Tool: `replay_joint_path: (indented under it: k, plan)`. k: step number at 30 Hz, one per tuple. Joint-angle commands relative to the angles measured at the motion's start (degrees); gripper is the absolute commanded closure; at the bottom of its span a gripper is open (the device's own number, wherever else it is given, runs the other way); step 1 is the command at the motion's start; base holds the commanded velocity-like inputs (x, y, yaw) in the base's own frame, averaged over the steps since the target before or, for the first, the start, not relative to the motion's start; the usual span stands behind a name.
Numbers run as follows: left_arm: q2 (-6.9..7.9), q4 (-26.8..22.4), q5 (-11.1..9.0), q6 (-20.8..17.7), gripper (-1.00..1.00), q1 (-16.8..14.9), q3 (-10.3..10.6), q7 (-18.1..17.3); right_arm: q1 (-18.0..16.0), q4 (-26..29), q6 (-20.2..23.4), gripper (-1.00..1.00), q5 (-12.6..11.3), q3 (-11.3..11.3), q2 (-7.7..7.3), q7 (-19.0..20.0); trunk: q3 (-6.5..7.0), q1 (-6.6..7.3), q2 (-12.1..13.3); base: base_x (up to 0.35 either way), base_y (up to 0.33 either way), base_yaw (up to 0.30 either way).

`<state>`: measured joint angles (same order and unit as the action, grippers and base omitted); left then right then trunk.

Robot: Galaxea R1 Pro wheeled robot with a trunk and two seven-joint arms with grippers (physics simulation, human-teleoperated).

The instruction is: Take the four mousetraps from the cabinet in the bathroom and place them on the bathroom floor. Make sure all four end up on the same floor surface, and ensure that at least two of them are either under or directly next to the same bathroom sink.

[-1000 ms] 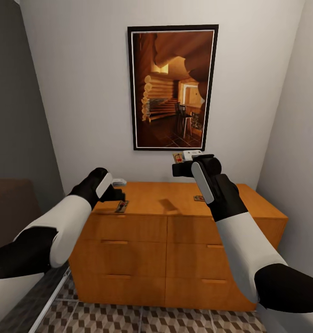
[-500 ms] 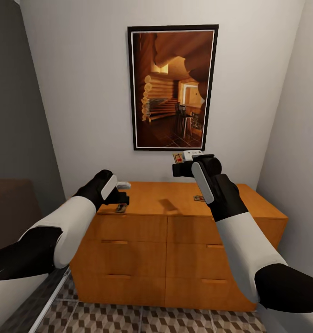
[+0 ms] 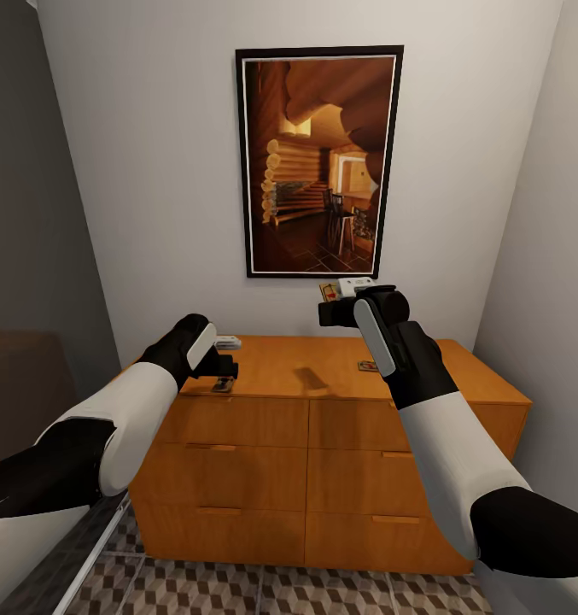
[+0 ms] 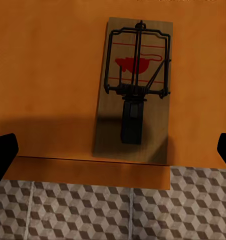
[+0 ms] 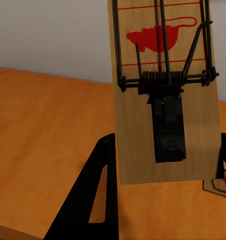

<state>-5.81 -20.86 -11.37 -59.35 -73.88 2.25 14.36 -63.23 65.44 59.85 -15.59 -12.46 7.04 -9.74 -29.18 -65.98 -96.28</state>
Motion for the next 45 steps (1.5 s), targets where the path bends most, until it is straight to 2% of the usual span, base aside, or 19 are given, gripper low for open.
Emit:
replay_joint_path:
  k: [1, 10, 30, 45]
  plan:
    - [0.02, -0.2, -0.6, -0.2, -1.0, 0.0, 0.3, 0.5, -0.1, 0.0, 0.2, 1.0, -0.7, 0.0, -0.01, -0.5, -0.07, 0.0, 0.0, 0.0, 0.0, 0.0]
    - [-0.1, -0.5, -0.5, -0.2, -1.0, 0.0, 0.5, 0.5, -0.1, 0.0, 0.2, 1.0, -0.7, 0.0, -0.01, -0.5, -0.07, 0.0, 0.0, 0.018, 0.0, 0.0]
    - [-1.67, -0.4, -0.2, -0.1, -1.0, 0.0, 0.6, 0.6, -0.1, 0.0, 0.2, 1.0, -0.7, 0.0, -0.02, -0.5, -0.07, 0.0, 0.0, 0.011, 0.0, 0.0]
    - [-1.43, -0.3, -0.1, -0.1, -1.0, 0.0, 0.7, 0.8, -0.1, 0.0, 0.2, 1.0, -0.7, 0.0, -0.09, -0.5, -0.07, 0.0, 0.0, 0.047, 0.0, 0.0]
